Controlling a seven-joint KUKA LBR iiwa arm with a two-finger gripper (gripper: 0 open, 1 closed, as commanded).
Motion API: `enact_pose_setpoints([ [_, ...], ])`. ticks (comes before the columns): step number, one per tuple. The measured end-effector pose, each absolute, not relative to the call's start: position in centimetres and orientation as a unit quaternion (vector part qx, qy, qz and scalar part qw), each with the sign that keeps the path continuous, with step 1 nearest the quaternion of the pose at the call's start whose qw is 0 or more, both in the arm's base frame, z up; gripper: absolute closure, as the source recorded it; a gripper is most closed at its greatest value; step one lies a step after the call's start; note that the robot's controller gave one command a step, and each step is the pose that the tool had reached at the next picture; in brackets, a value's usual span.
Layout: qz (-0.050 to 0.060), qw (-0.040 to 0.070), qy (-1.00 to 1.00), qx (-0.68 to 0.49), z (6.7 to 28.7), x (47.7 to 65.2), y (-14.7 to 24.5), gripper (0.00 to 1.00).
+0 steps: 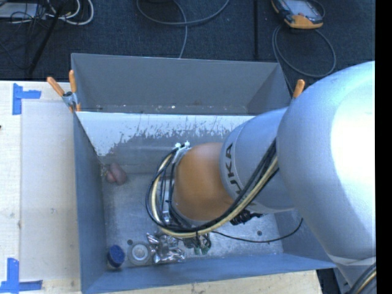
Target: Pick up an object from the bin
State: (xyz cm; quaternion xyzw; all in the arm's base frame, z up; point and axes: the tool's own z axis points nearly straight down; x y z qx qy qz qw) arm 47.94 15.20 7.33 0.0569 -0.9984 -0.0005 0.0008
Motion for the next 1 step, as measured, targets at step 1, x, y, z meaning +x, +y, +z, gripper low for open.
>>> enact_pose_setpoints([
  [1,0.000,-0.004,-0.978,0.209,30.50,49.43,14.92,1.00],
])
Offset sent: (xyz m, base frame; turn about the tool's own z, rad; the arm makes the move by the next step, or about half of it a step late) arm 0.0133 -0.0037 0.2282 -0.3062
